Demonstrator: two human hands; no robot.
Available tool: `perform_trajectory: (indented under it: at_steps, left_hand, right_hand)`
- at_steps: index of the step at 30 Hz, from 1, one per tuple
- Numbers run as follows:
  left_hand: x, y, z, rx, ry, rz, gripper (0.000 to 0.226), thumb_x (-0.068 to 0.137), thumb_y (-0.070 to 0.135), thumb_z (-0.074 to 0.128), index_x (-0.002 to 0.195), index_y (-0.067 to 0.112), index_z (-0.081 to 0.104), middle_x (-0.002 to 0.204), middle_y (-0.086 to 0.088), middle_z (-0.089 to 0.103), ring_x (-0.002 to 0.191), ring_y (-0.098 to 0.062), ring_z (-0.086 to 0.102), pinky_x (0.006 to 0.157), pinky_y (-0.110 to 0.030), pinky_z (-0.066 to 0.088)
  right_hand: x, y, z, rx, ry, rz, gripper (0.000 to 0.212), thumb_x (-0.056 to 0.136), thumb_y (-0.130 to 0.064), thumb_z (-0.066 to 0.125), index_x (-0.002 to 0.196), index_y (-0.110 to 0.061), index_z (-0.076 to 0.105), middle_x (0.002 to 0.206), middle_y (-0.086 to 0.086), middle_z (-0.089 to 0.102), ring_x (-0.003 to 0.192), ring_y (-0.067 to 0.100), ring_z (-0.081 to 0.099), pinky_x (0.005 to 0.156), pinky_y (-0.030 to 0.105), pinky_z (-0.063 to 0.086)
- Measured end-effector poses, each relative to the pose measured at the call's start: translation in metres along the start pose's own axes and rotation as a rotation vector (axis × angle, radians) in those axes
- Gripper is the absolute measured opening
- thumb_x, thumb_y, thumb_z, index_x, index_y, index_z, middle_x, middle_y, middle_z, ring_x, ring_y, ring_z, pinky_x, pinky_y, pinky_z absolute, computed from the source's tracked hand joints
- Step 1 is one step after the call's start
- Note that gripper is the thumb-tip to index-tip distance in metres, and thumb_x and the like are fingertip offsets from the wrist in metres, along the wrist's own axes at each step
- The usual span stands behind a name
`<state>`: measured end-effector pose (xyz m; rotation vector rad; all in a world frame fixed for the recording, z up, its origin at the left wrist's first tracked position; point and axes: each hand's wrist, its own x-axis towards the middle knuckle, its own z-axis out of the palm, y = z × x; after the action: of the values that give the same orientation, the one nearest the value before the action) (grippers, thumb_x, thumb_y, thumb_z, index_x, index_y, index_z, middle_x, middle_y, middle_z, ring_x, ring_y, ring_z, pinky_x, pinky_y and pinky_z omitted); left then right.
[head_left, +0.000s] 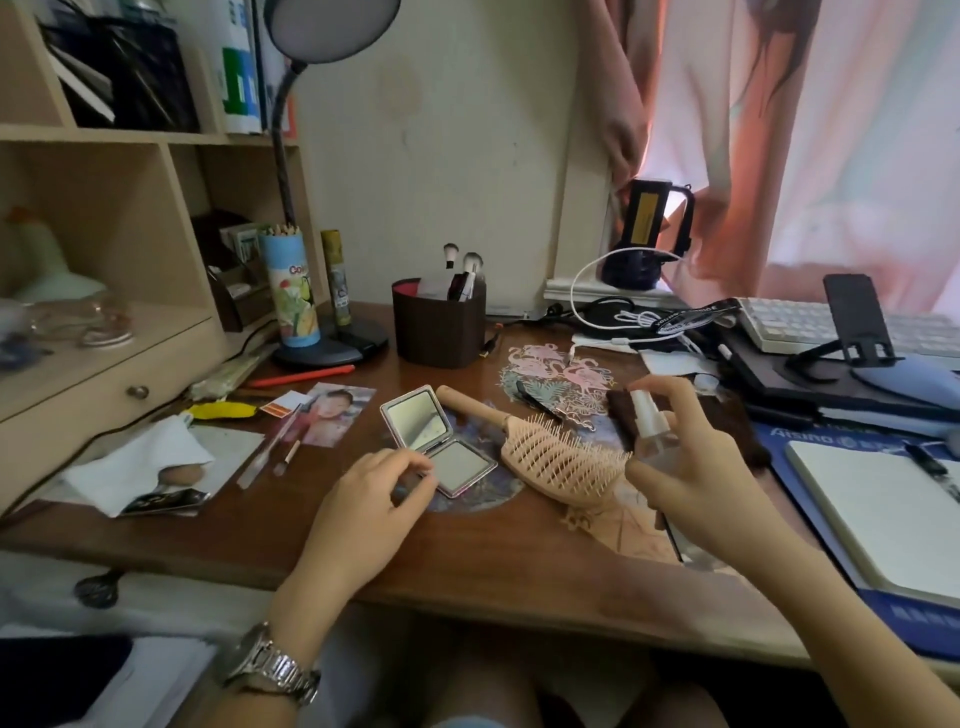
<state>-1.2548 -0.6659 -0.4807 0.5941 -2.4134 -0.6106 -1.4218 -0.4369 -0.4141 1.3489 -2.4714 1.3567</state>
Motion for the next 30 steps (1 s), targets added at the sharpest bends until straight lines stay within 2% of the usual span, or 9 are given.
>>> perform_trajectory:
  at_steps: [2,6,9,12,22,26,30]
  left_hand:
    - [-0.001,0.002,0.002,0.06,-0.034,0.005,0.015,0.093,0.036,0.054,0.106,0.03,0.059,0.099,0.017,0.053,0.1,-0.005,0.052,0.081,-0.024,0.044]
    - [-0.003,0.005,0.005,0.156,-0.034,0.035,0.018,0.094,0.036,0.054,0.108,0.027,0.058,0.103,0.013,0.056,0.102,-0.008,0.051,0.079,-0.022,0.041]
    - [-0.003,0.005,0.006,0.145,-0.036,0.021,0.018,0.094,0.036,0.053,0.108,0.027,0.059,0.108,0.01,0.059,0.103,-0.009,0.052,0.08,-0.022,0.042]
    - [-0.004,0.004,0.007,0.14,-0.032,0.014,0.019,0.094,0.036,0.054,0.109,0.026,0.059,0.108,0.009,0.06,0.104,-0.009,0.052,0.081,-0.023,0.044]
    - [-0.003,0.0,0.008,0.139,-0.011,0.032,0.014,0.093,0.035,0.054,0.104,0.027,0.06,0.1,0.014,0.056,0.099,-0.006,0.052,0.079,-0.021,0.043]
    - [-0.003,-0.002,0.009,0.129,-0.013,0.035,0.014,0.093,0.035,0.054,0.104,0.029,0.06,0.1,0.016,0.055,0.1,-0.005,0.052,0.082,-0.021,0.046]
    - [-0.002,-0.001,0.009,0.125,-0.011,0.03,0.014,0.094,0.036,0.053,0.105,0.031,0.059,0.1,0.018,0.053,0.1,-0.002,0.05,0.081,-0.018,0.043]
  right_hand:
    - [-0.006,0.003,0.0,-0.016,0.0,0.004,0.062,0.079,0.001,0.062,0.114,-0.041,0.033,0.071,0.009,0.062,0.055,0.032,0.06,0.053,0.043,0.053]
    - [-0.014,0.009,-0.001,-0.067,0.001,-0.006,0.059,0.078,-0.002,0.062,0.113,-0.039,0.033,0.065,0.006,0.058,0.044,0.009,0.048,0.044,0.023,0.043]
    - [-0.017,0.011,-0.002,-0.088,-0.004,-0.01,0.057,0.077,-0.002,0.063,0.112,-0.037,0.033,0.065,0.003,0.058,0.048,0.005,0.049,0.046,0.019,0.039]
    - [-0.017,0.014,-0.001,-0.112,0.01,0.0,0.054,0.077,-0.003,0.063,0.108,-0.035,0.034,0.065,0.003,0.058,0.047,0.008,0.048,0.047,0.021,0.038]
    - [-0.012,0.009,-0.01,-0.011,0.064,0.046,0.063,0.078,0.003,0.062,0.115,-0.039,0.035,0.081,0.011,0.059,0.056,0.033,0.061,0.046,0.044,0.055]
    - [0.008,0.015,-0.018,-0.03,0.125,0.054,0.061,0.078,0.003,0.062,0.116,-0.037,0.035,0.084,0.012,0.06,0.049,0.021,0.057,0.039,0.019,0.046]
    - [0.026,0.027,-0.014,-0.07,0.108,0.116,0.058,0.078,0.001,0.059,0.119,-0.033,0.034,0.085,0.013,0.06,0.053,0.021,0.057,0.038,0.017,0.042]
